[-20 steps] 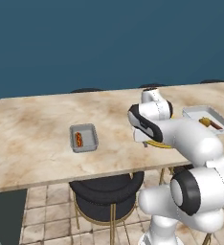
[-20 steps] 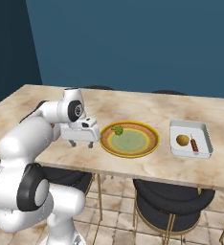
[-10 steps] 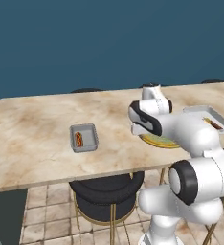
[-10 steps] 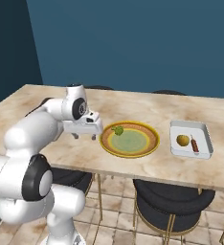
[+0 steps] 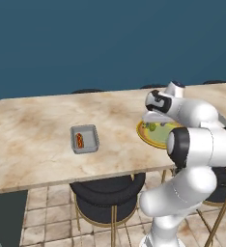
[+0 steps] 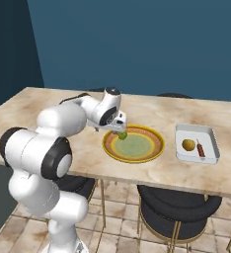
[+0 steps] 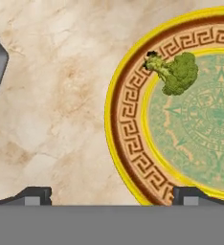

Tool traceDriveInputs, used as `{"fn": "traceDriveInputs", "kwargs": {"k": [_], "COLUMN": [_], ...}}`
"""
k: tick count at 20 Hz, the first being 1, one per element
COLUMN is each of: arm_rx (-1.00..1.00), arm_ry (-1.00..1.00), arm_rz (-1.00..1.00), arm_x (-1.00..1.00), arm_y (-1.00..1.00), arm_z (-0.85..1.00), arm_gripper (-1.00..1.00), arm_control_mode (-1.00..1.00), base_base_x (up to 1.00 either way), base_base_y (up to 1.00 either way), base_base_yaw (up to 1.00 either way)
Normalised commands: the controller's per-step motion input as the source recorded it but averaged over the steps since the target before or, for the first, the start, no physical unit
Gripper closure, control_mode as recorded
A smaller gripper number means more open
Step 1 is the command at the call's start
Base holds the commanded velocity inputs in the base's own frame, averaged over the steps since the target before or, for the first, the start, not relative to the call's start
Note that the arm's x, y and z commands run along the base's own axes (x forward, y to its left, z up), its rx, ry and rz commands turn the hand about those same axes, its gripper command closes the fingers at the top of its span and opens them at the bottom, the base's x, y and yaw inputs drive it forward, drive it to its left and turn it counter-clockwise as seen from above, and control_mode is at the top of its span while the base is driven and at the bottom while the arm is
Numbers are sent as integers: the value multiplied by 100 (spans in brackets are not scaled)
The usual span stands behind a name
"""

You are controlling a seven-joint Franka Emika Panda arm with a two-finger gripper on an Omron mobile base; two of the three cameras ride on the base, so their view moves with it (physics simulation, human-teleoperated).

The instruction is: Place one cooked food and one vegetable from the large plate to each tupperware container.

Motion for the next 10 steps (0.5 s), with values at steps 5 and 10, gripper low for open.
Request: {"fn": "traceDriveInputs", "kwargs": {"k": [5,10], "arm_rx": [1,-13], "arm_ry": [0,0], "arm_rz": [-6,-11], "arm_x": [87,71], "arm_y": [-7,0], "arm_z": [-6,-10], "arm_gripper": [-100,-100], "arm_control_mode": [-100,-100], "base_base_x": [0,0], "base_base_y": [0,0], "base_base_yaw": [0,0]}}
